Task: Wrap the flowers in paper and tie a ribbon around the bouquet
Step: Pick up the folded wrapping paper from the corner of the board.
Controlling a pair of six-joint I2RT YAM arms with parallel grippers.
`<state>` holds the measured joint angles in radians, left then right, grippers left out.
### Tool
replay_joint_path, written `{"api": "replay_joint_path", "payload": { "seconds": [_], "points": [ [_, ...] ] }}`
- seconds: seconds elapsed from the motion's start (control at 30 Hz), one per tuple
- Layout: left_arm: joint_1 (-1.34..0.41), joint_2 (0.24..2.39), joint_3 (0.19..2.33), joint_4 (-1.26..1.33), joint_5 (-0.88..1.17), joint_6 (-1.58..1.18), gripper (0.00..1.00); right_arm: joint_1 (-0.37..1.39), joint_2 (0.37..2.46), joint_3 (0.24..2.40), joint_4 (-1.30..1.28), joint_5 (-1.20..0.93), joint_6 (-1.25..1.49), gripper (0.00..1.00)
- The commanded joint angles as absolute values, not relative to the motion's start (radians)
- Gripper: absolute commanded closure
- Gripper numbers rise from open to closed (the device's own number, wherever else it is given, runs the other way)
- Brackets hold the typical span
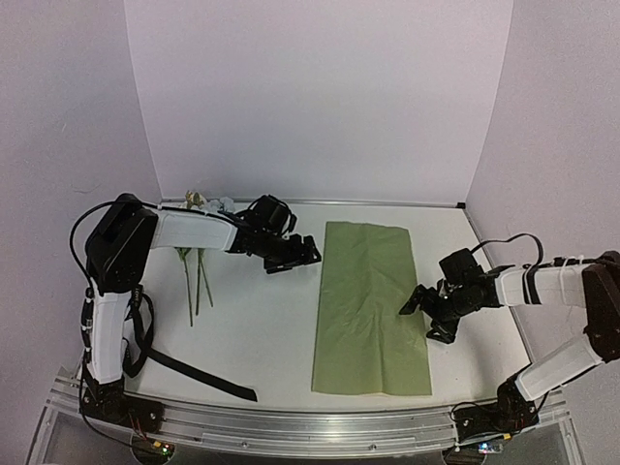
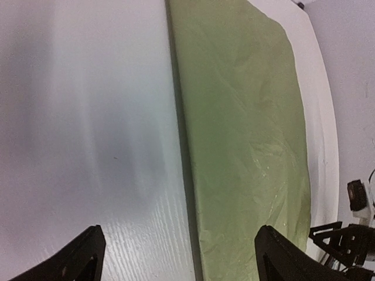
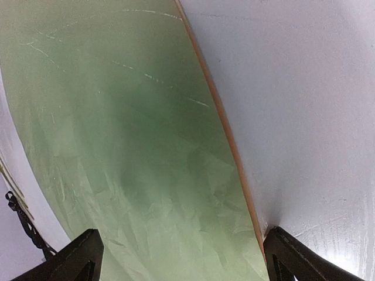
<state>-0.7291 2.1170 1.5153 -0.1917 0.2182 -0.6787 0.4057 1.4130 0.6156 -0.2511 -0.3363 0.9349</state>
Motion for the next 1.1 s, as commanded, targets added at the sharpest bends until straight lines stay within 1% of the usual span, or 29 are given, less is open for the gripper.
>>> {"api": "replay_joint_path", "payload": {
  "seconds": [0.0, 0.07, 0.17, 0.27, 0.4, 0.7, 0.93, 1.03, 1.07],
  "points": [
    [-0.710, 2.100, 1.505, -0.198, 0.280, -0.665, 0.22, 0.404, 1.477, 0.661, -0.251, -0.341, 0.965, 0.09],
    [-0.712, 2.113, 1.508, -0.198, 0.309, -0.666, 0.33, 0.402, 1.505, 0.669, -0.243, -0.350, 0.962, 0.15],
    [-0.719, 2.131, 1.505, -0.191, 0.345, -0.670, 0.44, 0.388, 1.517, 0.657, -0.218, -0.354, 0.962, 0.26],
    [-0.740, 2.142, 1.504, -0.189, 0.353, -0.668, 0.50, 0.371, 1.505, 0.637, -0.209, -0.355, 0.958, 0.34],
    [-0.762, 2.174, 1.514, -0.205, 0.359, -0.674, 0.58, 0.370, 1.494, 0.629, -0.206, -0.358, 0.945, 0.42],
    [-0.778, 2.234, 1.532, -0.209, 0.364, -0.684, 0.66, 0.370, 1.490, 0.643, -0.202, -0.375, 0.931, 0.72],
    [-0.778, 2.248, 1.539, -0.218, 0.359, -0.689, 0.71, 0.369, 1.479, 0.661, -0.206, -0.392, 0.928, 0.90],
    [-0.778, 2.252, 1.543, -0.219, 0.361, -0.688, 0.73, 0.370, 1.475, 0.673, -0.211, -0.405, 0.928, 1.00],
    [-0.778, 2.253, 1.544, -0.219, 0.360, -0.689, 0.73, 0.369, 1.473, 0.680, -0.216, -0.408, 0.926, 1.00]
  ]
}}
